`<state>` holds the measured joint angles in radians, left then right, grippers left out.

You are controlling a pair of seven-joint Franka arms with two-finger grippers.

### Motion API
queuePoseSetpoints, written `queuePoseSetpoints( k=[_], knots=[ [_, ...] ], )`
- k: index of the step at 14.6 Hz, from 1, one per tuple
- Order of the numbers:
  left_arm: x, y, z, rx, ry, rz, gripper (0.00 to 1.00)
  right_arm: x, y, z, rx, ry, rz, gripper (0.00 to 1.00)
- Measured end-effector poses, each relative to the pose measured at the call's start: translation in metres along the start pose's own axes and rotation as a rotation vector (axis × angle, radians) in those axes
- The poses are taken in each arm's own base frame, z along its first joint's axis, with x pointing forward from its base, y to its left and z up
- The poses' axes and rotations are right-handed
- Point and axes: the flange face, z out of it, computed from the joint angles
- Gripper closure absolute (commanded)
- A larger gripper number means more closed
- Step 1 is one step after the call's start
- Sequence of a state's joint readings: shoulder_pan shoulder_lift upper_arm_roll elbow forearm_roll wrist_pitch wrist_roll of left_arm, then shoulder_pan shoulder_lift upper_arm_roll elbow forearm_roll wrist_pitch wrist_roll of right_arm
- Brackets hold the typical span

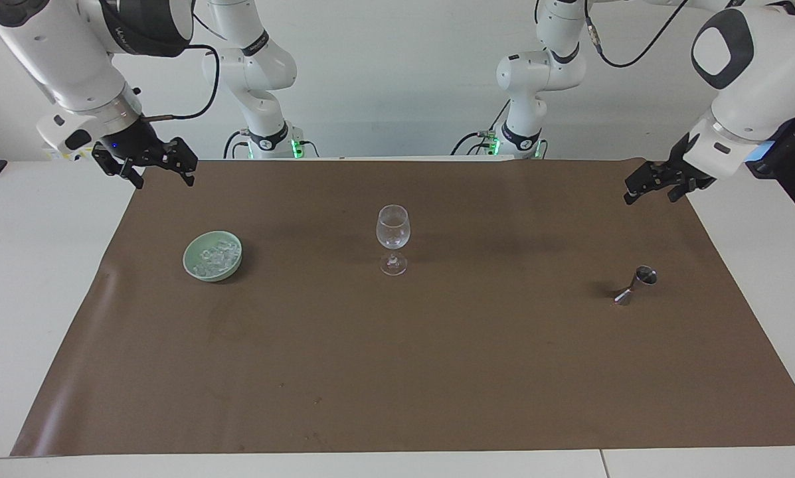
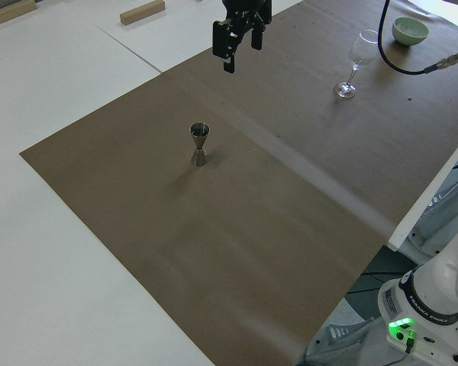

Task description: Pour wine and add ice with both arms

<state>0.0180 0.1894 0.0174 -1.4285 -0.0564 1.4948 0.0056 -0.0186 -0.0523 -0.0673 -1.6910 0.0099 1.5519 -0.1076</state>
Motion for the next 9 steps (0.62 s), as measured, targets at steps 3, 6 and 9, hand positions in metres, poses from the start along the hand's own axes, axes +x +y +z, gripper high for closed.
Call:
queuePoseSetpoints(
  k=[3,6,9],
  knots=[
    [0.042,-0.002,0.02,0.003,-0.004,-0.007,0.0,0.0,0.0,0.0,0.0,0.0,0.0,0.0],
    [0.077,-0.003,0.042,0.005,-0.008,-0.009,0.0,0.0,0.0,0.0,0.0,0.0,0.0,0.0],
    [0.095,-0.009,0.057,0.008,-0.01,-0.028,0.0,0.0,0.0,0.0,0.0,0.0,0.0,0.0]
  ],
)
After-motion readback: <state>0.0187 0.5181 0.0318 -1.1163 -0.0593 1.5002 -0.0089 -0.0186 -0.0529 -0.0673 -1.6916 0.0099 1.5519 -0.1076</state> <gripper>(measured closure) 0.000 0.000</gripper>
